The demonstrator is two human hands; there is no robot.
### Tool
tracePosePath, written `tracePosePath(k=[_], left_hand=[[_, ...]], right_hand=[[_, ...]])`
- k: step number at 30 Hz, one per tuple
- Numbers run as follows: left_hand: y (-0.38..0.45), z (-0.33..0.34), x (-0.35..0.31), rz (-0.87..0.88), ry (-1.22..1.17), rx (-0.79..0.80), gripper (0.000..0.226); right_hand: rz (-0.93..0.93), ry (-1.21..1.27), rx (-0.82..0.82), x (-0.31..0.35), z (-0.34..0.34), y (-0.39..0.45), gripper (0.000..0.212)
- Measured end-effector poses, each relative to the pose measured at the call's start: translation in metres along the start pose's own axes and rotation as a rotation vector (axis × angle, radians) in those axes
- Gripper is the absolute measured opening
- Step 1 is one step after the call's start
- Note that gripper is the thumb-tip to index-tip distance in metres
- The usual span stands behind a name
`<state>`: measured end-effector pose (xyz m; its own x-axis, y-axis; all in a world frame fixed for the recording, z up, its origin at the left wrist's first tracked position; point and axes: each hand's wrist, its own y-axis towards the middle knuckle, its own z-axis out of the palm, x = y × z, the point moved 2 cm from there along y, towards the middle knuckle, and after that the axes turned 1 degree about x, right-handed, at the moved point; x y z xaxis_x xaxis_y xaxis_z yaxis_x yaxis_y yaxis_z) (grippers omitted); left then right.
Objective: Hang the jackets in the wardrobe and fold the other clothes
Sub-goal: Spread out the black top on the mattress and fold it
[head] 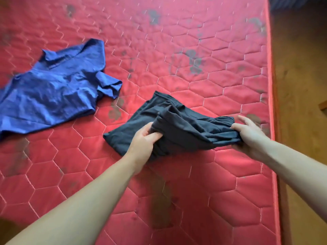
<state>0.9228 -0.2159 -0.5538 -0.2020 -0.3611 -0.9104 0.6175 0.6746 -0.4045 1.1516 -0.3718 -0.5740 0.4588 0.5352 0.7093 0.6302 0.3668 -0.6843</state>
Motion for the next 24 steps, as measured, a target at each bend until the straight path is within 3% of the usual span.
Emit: tracePosePath(k=[4, 9, 12, 14, 16, 18, 21, 24], left_hand=[[0.011, -0.01, -0.08, 0.067, -0.098, -0.09, 0.021], [0.011, -0.021, -0.132, 0.108, -0.245, -0.007, 0.028], [0.009, -0.032, -0.127, 0.106, -0.254, 0.052, 0.031], [0.006, -0.043, -0.115, 0.092, -0.24, 0.058, 0.03], [0.004, -0.051, -0.105, 0.069, -0.226, 0.069, 0.031], [0.003, -0.055, -0.1, 0.067, -0.215, 0.084, 0.032], [0.009, -0.061, -0.107, 0.068, -0.166, 0.058, 0.03], [0.023, -0.065, -0.128, 0.087, 0.024, -0.023, 0.025]], right_hand=[[-0.185, -0.098, 0.126, 0.073, 0.003, -0.041, 0.041], [-0.27, -0.404, 0.296, 0.113, 0.006, -0.067, 0.018], [-0.267, -0.533, 0.441, 0.106, 0.001, -0.07, 0.032], [-0.402, -0.848, 0.389, 0.098, 0.0, -0.072, 0.042], [-0.569, -1.157, 0.202, 0.089, 0.005, -0.073, 0.048], [-0.705, -1.104, 0.085, 0.086, 0.011, -0.075, 0.039], [-0.694, -0.97, 0.109, 0.096, 0.012, -0.064, 0.006], [-0.771, -1.141, 0.121, 0.122, 0.008, -0.052, 0.006]])
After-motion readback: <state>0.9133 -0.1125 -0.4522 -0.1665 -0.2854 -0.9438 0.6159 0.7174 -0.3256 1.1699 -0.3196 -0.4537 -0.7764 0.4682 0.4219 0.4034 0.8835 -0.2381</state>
